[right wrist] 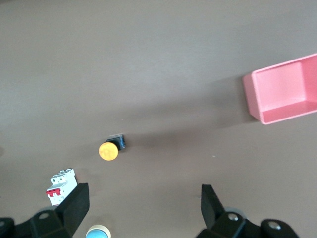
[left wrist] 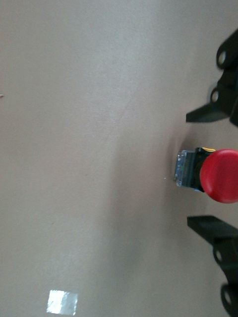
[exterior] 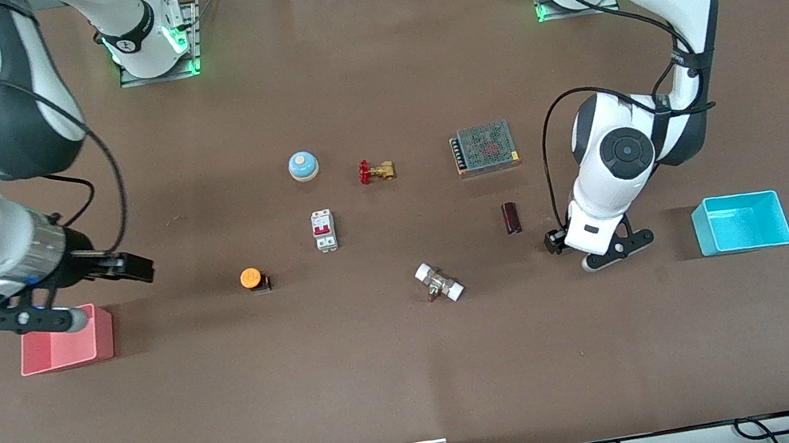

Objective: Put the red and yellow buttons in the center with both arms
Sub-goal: 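Retract the right gripper while the left gripper sets the red button down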

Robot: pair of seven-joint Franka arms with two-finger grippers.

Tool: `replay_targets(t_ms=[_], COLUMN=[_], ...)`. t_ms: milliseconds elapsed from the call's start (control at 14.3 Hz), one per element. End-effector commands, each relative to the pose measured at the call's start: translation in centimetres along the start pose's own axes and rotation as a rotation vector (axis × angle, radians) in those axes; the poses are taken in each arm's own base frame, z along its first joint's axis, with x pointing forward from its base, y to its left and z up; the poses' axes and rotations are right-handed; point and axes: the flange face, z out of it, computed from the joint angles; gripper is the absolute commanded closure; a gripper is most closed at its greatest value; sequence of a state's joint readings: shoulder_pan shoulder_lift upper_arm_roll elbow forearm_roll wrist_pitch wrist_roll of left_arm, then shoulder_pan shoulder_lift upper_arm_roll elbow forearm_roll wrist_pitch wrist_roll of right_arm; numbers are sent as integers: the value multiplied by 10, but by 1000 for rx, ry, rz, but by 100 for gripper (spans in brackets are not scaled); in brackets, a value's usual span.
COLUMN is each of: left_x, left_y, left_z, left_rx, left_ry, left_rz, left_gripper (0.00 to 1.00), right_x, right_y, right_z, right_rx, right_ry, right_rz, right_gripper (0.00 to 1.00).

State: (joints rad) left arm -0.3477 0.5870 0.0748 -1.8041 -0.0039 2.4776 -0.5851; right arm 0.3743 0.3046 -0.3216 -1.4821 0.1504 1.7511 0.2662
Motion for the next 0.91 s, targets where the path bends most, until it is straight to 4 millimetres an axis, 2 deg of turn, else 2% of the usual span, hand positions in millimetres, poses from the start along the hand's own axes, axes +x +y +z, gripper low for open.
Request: replay_targets(t_ms=[0,140,280,350,490,839], left_x=[20,34,51,61,71,88], left_y=[-9,-18,-33,-46,-64,-142], left_z=[-24,-47,-80,-97,-122,-210], left_rx=[9,23,39,48,57,18], left_ry=[17,-6,-56,-82,-123,-205], left_rz=[-20,-12,36,56,116,243], left_gripper=[0,0,0,0,0,0], right_x=[-7,-10,-20,-26,-35,-55], right_y=[59,94,107,111,113,118], right_z=[-40,-57,-69,-77,-80,-89], right_rx=[24,-20,-74,-88,-84,-76], right_ry=[-17,-12,-34,-37,-43,-60], right_rz=[-55,-129,-185,-200,-192,-186], right_gripper=[0,0,0,0,0,0])
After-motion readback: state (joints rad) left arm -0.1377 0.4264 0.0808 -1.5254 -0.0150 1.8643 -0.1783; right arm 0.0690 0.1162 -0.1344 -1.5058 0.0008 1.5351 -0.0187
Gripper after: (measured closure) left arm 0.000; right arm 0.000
